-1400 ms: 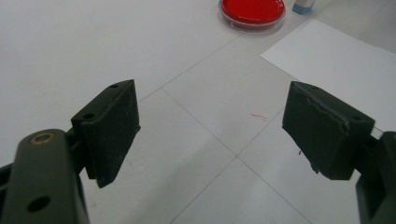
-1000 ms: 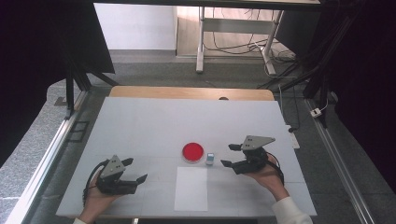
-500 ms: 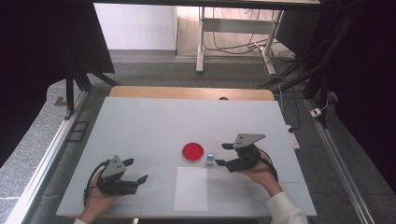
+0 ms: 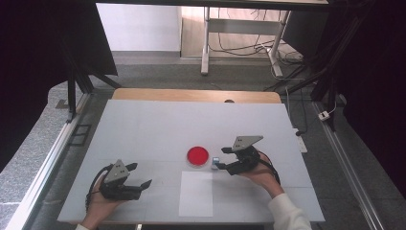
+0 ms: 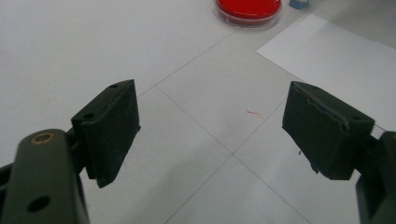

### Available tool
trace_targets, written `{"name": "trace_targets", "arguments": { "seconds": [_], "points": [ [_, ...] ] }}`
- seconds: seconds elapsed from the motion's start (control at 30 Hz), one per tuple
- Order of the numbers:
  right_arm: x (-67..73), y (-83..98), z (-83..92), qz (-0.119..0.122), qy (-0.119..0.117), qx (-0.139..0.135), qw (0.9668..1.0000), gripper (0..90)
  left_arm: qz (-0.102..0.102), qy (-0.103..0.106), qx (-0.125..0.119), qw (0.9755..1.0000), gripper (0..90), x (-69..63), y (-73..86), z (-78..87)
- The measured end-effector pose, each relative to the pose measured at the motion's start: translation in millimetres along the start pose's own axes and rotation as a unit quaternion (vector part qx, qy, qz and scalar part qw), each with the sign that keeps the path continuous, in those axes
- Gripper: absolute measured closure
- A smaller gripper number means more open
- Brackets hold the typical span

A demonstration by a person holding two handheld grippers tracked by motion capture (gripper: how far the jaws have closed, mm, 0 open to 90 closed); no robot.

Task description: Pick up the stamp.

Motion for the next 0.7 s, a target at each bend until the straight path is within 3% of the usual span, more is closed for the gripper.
{"name": "trace_targets", "arguments": {
  "seconds": [0.5,0.7],
  "points": [
    [0.7,-4.0,-12.0,0.021,-0.007,0.011,0.9997,43.9,0.000,-0.001,0.001,1.0000,18.9,0.4,0.5,0.1],
    [0.9,-3.8,-17.6,0.036,-0.004,0.016,0.9992,52.5,0.000,-0.002,0.002,1.0000,18.9,0.8,1.0,0.0]
  ]
}}
Point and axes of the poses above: each handheld gripper's, and its own axes: z roughly backward along the jaws, y roughly out of its underside, x roughly to its left, the point moved 7 cm from there along -z, roughly forward along the jaws, and after that the axes turned 14 degrees about x, right-handed, at the moved point
